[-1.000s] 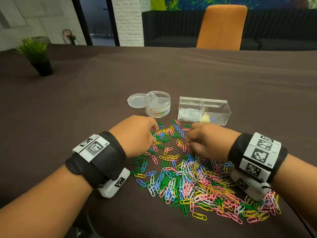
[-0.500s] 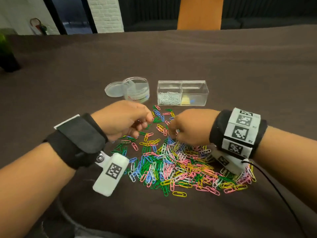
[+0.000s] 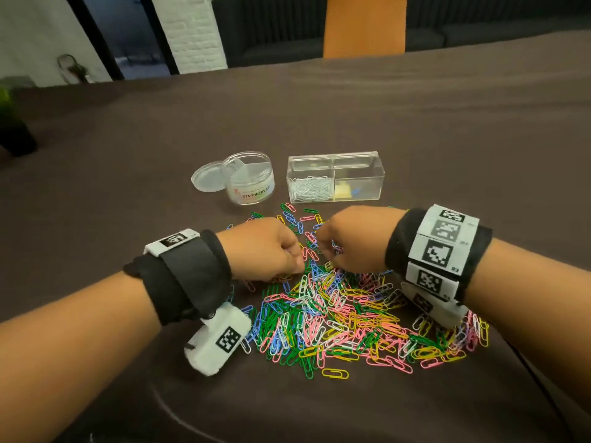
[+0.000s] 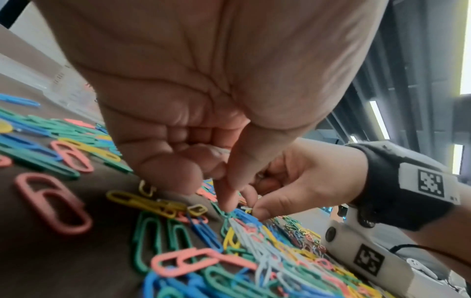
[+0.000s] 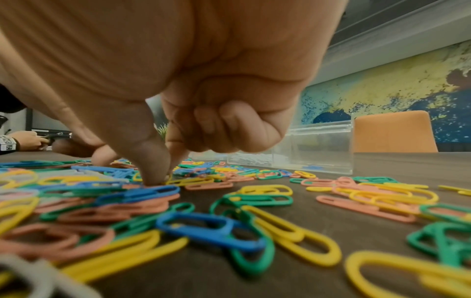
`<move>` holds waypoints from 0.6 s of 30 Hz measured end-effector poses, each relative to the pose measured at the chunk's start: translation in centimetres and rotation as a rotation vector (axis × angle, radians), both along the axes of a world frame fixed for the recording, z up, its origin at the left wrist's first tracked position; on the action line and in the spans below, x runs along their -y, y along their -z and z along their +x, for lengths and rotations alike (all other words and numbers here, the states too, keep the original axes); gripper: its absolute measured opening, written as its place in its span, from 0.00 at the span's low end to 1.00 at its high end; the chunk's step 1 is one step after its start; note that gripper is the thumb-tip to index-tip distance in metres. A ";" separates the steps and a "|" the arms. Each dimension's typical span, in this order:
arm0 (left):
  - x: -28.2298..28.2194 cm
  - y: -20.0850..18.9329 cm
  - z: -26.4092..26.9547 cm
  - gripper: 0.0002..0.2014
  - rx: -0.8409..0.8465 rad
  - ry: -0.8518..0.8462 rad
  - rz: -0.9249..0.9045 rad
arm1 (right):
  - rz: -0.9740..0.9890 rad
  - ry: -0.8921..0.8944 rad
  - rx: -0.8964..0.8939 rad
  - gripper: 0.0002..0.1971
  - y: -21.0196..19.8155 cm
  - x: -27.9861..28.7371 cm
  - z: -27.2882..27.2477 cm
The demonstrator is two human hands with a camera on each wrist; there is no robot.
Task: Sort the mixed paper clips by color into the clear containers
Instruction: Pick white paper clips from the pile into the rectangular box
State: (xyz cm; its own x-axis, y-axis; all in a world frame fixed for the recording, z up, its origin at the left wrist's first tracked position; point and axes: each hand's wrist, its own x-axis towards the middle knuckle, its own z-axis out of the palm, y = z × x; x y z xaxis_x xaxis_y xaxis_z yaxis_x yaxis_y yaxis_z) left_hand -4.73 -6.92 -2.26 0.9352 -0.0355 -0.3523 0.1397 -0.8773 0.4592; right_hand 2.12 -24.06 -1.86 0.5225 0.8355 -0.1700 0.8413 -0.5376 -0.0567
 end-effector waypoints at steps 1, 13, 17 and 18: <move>0.0 0.0 0.1 0.07 0.023 0.021 0.025 | -0.007 0.002 0.000 0.07 -0.1 0.0 0.0; 0.5 0.8 -0.2 0.07 0.058 0.107 0.166 | -0.010 0.075 -0.037 0.11 -0.2 -0.2 -0.5; -0.8 0.0 0.0 0.06 0.001 0.041 0.084 | 0.028 0.064 -0.004 0.09 -0.2 0.0 -0.4; -1.3 -0.2 0.0 0.08 -0.016 -0.014 0.021 | 0.038 0.062 0.007 0.09 -0.2 0.0 -0.4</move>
State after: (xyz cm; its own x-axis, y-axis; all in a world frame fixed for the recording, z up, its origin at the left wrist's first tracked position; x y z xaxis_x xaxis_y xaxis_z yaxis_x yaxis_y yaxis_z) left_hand -4.76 -5.66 -2.03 0.9299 -0.0151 -0.3675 0.1589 -0.8847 0.4383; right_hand 1.71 -24.08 -1.70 0.5743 0.8075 -0.1349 0.8070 -0.5861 -0.0728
